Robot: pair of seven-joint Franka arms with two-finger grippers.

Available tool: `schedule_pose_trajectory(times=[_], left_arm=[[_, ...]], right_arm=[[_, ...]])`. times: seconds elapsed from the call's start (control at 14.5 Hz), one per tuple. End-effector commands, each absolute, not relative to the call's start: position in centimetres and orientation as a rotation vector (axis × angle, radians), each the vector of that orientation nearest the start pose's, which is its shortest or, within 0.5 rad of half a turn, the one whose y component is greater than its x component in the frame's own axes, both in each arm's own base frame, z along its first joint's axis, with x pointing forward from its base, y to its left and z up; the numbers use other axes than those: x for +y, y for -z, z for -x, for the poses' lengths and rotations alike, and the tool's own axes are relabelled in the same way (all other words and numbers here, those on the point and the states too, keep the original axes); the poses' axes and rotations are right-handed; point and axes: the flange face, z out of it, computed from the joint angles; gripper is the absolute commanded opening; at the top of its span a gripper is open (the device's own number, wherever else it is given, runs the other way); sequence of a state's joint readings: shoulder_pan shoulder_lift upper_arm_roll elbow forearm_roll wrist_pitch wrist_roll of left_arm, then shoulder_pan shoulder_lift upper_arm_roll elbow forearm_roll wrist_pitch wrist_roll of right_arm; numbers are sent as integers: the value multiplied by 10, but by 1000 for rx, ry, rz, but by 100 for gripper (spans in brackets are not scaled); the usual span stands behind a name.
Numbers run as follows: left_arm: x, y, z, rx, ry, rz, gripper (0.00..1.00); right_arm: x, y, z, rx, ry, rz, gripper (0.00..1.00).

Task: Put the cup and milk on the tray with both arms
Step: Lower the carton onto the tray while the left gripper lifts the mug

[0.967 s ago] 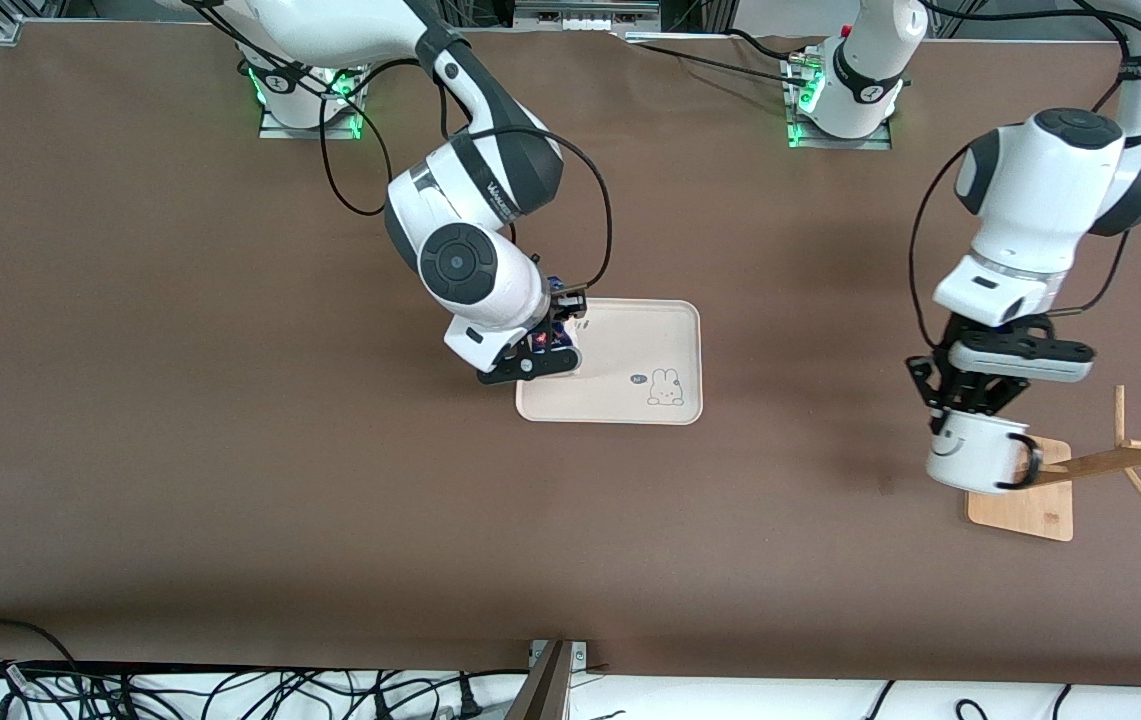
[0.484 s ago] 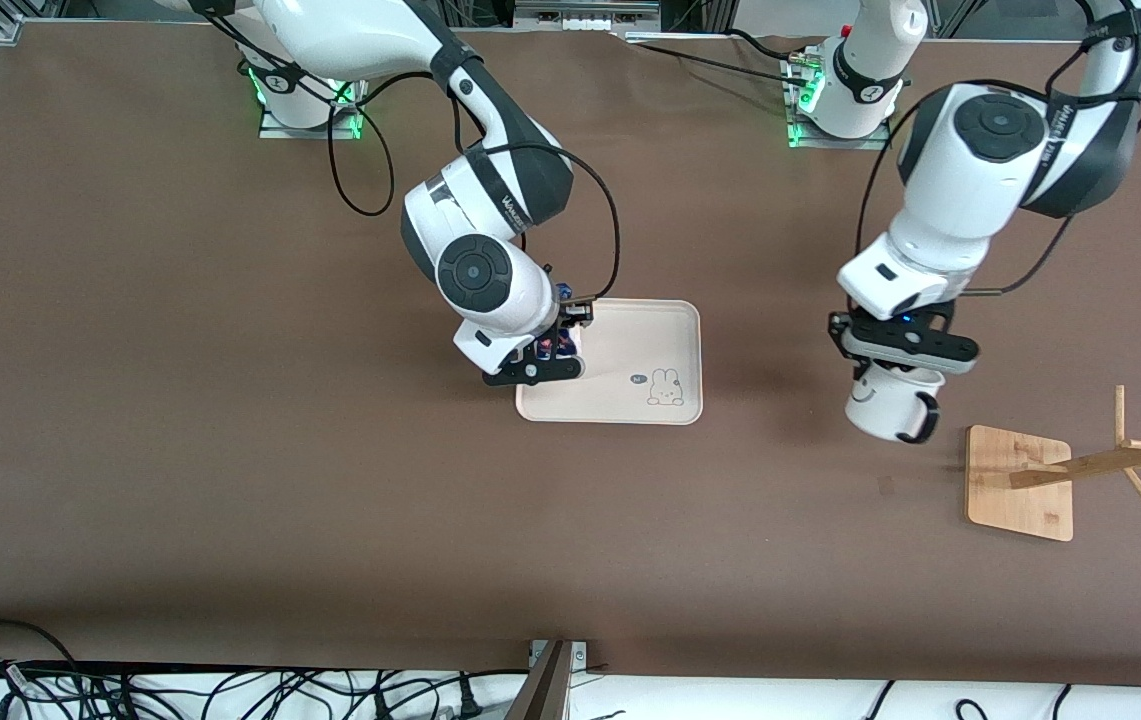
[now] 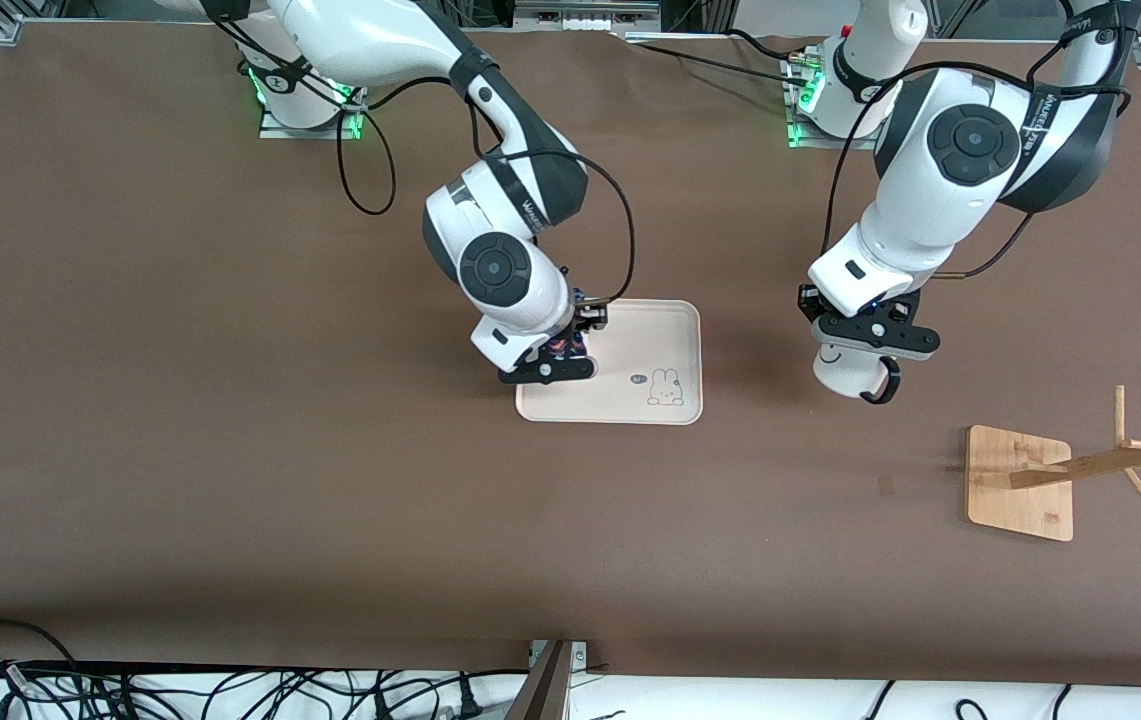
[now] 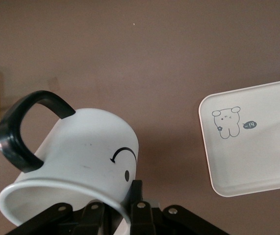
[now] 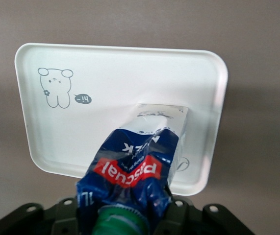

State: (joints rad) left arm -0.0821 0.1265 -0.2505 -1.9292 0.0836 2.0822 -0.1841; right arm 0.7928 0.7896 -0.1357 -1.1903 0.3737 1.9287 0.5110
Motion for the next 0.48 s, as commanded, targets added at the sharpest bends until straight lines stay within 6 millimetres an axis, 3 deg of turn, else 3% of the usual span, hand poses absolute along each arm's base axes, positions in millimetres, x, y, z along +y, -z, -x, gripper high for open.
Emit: schedule_pose_trajectory(times=[0.0,0.21,0.41], left_arm=[[-200,-434,-572,299,-44,3109,0],[-210,-435,-576,274,-203,3163,0],[-220,-436,-580,302,-315,3146,0]], right_arm=[[506,-313,-556,-48,-242,2941,100],[499,-328,-562,-57,-222,2933,100],[487,-361,-567,-38,-190,2928,100]])
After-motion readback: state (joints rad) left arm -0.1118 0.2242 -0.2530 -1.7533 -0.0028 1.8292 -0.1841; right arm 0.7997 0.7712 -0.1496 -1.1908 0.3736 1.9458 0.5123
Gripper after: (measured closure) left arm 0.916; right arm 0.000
